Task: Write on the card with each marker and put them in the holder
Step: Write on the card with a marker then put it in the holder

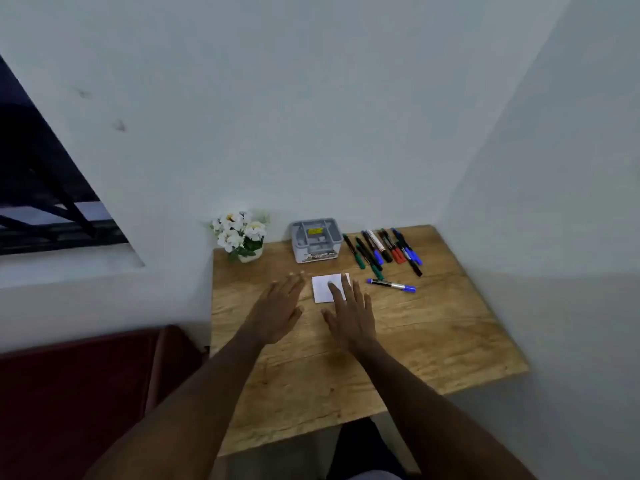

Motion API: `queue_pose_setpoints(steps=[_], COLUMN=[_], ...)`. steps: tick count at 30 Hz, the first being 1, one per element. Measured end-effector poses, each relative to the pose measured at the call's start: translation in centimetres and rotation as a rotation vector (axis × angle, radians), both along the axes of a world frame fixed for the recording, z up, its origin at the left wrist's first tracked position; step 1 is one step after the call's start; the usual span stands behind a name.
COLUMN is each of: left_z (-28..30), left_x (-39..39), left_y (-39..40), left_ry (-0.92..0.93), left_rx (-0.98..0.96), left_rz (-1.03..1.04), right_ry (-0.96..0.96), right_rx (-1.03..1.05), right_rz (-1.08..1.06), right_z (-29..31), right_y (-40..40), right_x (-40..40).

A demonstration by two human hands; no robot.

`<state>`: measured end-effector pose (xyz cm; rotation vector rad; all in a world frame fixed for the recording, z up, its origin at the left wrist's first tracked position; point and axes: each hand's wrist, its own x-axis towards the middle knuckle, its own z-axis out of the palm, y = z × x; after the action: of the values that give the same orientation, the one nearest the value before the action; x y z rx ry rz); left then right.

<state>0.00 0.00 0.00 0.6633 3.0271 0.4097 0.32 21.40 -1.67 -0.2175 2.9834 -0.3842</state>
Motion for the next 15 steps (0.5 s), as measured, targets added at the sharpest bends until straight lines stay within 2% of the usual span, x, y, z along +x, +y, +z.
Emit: queue_pose_setpoints(steps=[4,8,11,13,15], left_z=[-2.9,-4.7,-5.8,-6.3,-6.8], left_x=[-3.5,-6.3,-7.4,-7.3,-7.0], left_y=[5.5,9.6,10.7,10.9,11.2], left_ry=[-0.101,-0.129,-0.150,-0.135,-0.101], left_rx=[0.089,0.047,0.023,0.083,0.146], left_rz=[0.006,-0.010,0.052,0.099,0.134], right_ry=[-0.111,-0.052,-0.010,0.146,0.248], right_rx=[0.004,-0.033,-0.089,-0.143,-0.117], right_rz=[0.123,0.300,0.362,0.265,0.031], right_z=[-3.3,-5.0,-4.8,-5.0,-4.8], right_y=[4.0,7.5,10.0,11.8,13.2], right_x=[-3.1,-4.5,-6.4,-7.8,-8.5])
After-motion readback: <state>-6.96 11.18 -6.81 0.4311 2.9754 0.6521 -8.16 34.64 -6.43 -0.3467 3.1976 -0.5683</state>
